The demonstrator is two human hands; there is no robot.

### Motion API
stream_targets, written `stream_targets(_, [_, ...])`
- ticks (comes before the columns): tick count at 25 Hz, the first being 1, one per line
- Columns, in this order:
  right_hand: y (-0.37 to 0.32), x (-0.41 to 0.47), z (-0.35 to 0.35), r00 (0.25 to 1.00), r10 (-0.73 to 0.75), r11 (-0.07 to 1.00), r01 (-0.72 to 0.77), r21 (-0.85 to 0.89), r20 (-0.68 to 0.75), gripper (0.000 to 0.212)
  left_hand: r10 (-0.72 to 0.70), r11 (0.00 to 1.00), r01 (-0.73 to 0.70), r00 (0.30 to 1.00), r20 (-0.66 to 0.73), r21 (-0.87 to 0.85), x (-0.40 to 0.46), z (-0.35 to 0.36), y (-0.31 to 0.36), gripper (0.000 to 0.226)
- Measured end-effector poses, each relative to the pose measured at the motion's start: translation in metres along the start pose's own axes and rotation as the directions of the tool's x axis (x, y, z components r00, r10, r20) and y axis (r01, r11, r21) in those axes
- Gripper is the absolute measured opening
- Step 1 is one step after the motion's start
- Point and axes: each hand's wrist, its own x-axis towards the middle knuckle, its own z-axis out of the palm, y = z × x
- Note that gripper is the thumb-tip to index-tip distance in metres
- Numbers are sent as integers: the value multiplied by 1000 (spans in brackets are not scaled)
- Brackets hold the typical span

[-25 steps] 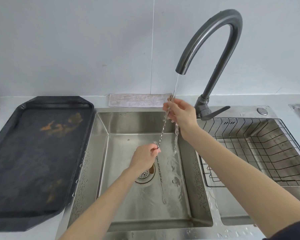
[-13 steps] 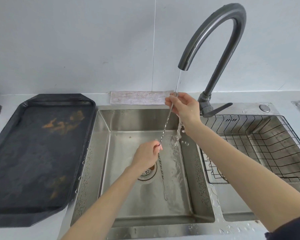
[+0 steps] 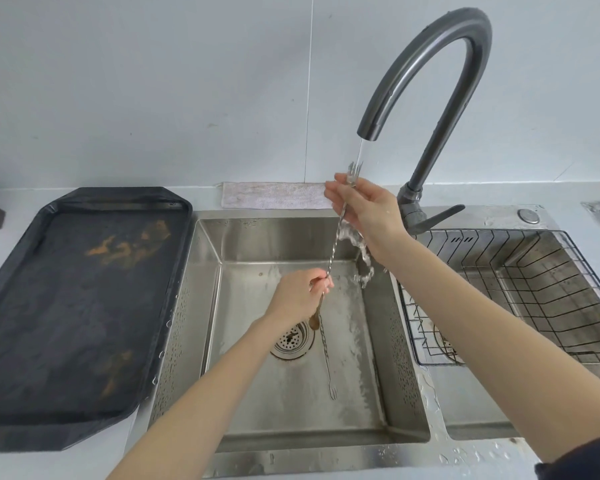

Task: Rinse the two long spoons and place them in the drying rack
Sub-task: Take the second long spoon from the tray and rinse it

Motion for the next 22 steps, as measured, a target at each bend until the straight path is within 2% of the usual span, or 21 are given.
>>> stream_targets(3, [10,-8,-3,1000,20,996,-18,-87,23,24,28,999,-29,999,-25,-36,6,-2,5,24])
stream_targets(6, [1,-3,-7,1000,3,993,-3,-118,0,27,-2,999,2,1000,-6,-32,4,-2,4,25])
stream_targets(11, [-7,-1,-8,1000,-1,990,0,-141,-11,17,-32,998,34,999,39,-57,4,0,4,28])
stream_targets(16, [-10,1,-15,1000,23,932,-15,-363,17,27,-3,997,4,1000,15,-80,9,-11,15,27])
stream_targets(20, [-21,8,-16,1000,4,933,-6,-360,-8,28,-9,998,11,999,44,-55,9,-13,17,28])
stream_targets(22, [-16,9,-19,999,21,936,-33,-351,-38,26,-25,994,35,996,85,-108,6,-15,16,25])
